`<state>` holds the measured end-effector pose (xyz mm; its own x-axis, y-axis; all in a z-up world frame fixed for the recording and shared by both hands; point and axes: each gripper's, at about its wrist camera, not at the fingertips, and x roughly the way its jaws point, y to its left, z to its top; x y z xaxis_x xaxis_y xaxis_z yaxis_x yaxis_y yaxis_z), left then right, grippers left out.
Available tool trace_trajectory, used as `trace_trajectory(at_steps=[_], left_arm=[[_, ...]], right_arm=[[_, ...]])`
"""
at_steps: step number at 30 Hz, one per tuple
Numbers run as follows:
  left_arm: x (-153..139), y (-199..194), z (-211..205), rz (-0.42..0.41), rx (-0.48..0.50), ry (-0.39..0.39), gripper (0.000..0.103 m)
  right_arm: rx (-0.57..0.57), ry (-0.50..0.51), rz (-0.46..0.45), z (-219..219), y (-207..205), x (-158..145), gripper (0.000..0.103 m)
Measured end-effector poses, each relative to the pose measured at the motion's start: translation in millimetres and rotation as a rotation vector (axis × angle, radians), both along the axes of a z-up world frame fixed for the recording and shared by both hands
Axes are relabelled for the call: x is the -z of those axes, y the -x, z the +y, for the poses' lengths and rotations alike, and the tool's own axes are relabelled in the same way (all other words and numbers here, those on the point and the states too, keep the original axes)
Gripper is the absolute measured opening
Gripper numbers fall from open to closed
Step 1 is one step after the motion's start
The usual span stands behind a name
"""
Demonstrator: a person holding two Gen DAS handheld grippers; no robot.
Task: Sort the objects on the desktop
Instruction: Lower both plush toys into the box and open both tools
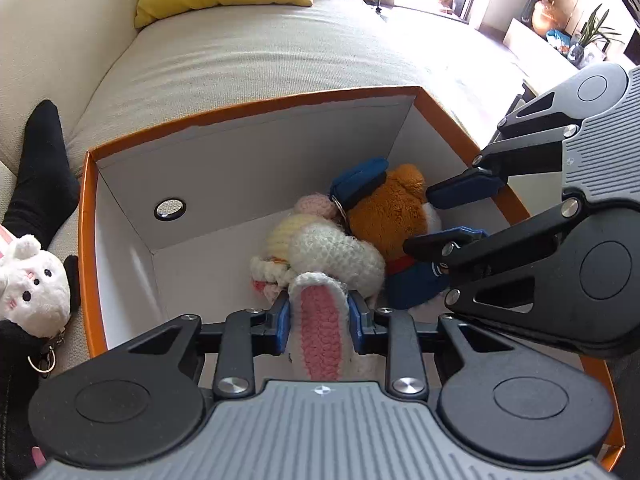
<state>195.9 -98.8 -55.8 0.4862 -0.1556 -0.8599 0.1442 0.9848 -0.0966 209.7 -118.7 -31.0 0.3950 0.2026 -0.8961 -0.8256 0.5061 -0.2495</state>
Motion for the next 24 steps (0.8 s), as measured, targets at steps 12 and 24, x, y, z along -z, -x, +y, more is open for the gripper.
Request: trace_trajectory(at_steps=[12,24], left_arm=[[2.4,-5.7,-4.4,-0.045,-0.043,-0.001,0.031],[-8.0,9.2,-1.1,-0.054,-0.011,-0.042,0.041]], right_arm=[[0.061,-0.031,-0.010,-1.3,-15.5,4.6,0.023],[0.098,-0.078,-0.042,-16.2,3.7,-17.4,0.034]])
